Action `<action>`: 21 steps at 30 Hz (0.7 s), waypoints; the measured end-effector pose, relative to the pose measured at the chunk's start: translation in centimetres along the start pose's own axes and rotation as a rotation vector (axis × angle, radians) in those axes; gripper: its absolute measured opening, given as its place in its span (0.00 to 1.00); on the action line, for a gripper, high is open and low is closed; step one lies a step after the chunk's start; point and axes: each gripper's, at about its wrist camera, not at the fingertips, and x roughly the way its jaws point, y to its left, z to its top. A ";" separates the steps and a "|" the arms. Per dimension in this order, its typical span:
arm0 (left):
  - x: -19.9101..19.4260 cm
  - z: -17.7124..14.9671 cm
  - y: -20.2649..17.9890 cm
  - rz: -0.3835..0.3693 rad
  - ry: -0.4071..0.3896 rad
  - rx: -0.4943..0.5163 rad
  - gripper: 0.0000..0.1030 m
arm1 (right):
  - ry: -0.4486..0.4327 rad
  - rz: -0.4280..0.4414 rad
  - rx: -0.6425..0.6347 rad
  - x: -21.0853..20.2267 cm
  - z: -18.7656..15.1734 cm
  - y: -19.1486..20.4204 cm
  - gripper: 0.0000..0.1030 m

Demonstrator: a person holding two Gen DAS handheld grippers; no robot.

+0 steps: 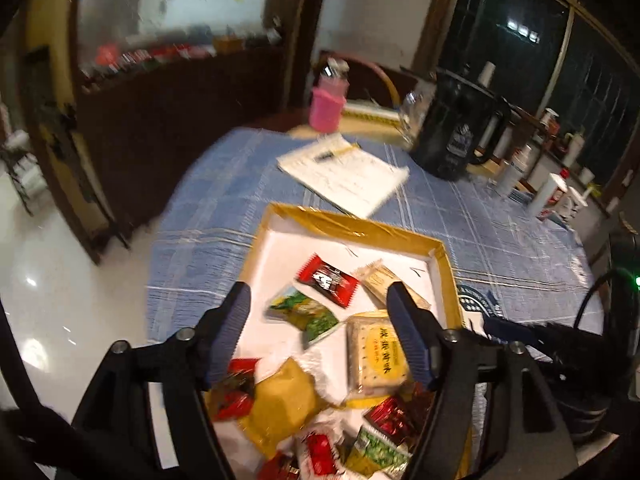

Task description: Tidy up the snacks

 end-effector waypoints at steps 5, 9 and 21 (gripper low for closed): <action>-6.7 -1.8 -2.3 0.156 -0.193 0.052 0.82 | 0.014 0.030 -0.045 -2.1 -3.6 0.1 0.44; -11.9 -2.9 -4.8 0.263 -0.335 0.058 0.88 | 0.023 0.055 -0.088 -4.0 -6.3 -0.2 0.44; -18.5 -6.3 -10.7 0.338 -0.268 -0.076 0.90 | -0.132 -0.014 -0.294 -14.1 -9.9 -6.3 0.52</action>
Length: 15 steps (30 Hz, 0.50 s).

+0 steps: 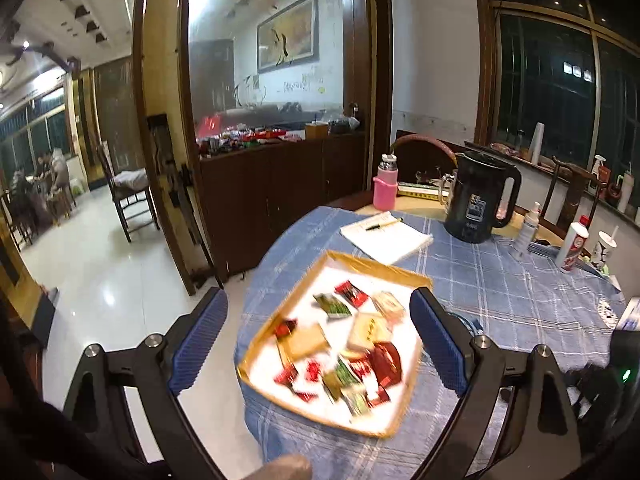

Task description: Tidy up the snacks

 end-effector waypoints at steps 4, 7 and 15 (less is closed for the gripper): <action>-1.5 -1.2 -0.7 0.004 0.000 -0.051 0.90 | -0.054 -0.030 -0.009 -1.9 0.6 -1.4 0.56; -1.5 -1.6 -1.2 0.006 0.062 -0.066 0.90 | -0.088 0.007 0.033 -2.6 1.0 -0.9 0.58; -0.5 -3.8 -2.6 0.031 0.162 0.003 0.90 | -0.065 0.047 -0.009 -2.2 -0.5 4.4 0.59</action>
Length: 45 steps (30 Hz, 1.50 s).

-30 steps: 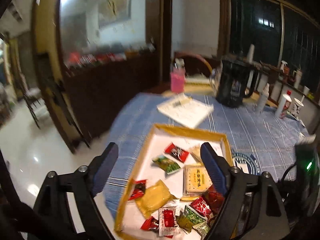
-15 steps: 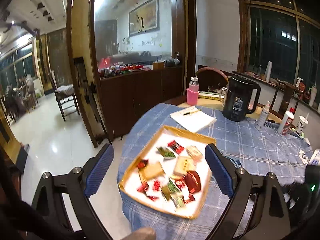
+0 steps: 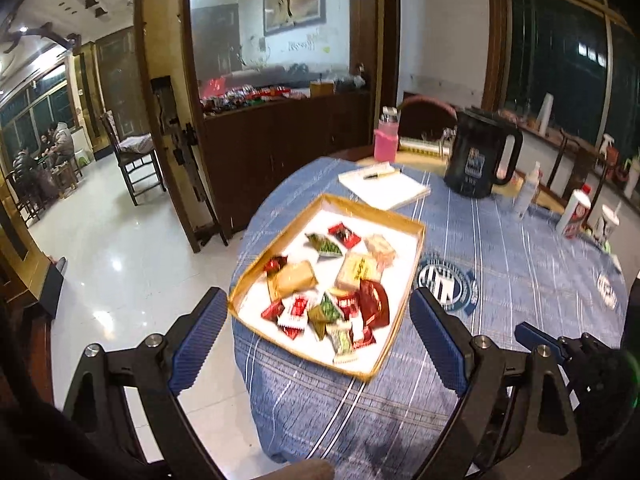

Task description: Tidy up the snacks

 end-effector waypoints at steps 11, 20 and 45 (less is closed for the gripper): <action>3.8 -0.7 2.3 0.000 0.108 -0.007 0.90 | 0.075 -0.012 0.010 2.5 -0.2 2.3 0.59; 7.0 0.1 4.0 -0.039 0.163 0.012 0.90 | 0.110 -0.043 0.030 4.4 0.7 4.2 0.61; 15.1 1.8 5.8 -0.135 0.300 0.068 0.90 | 0.195 -0.110 0.103 9.7 3.1 5.4 0.61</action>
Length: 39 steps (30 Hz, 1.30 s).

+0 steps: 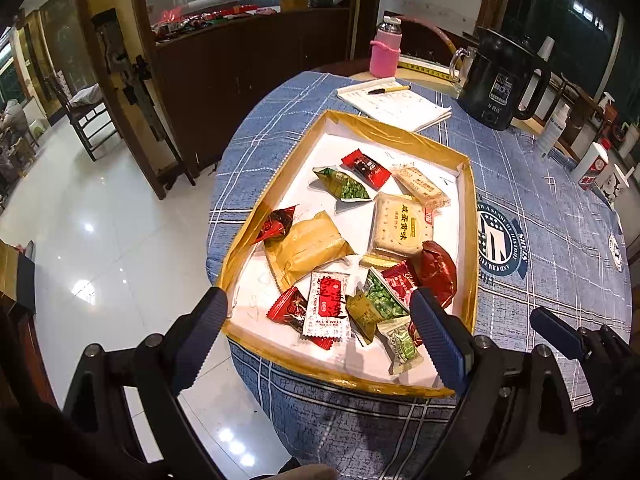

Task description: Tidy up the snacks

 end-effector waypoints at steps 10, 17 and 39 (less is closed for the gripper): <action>1.6 0.7 0.7 -0.015 0.028 0.002 0.90 | 0.021 -0.010 -0.004 1.2 0.7 0.7 0.61; 2.1 0.8 0.9 -0.020 0.038 0.005 0.90 | 0.030 -0.014 -0.005 1.5 0.8 1.0 0.61; 2.1 0.5 0.9 -0.022 0.040 0.006 0.90 | 0.029 -0.018 -0.003 1.6 0.7 1.1 0.62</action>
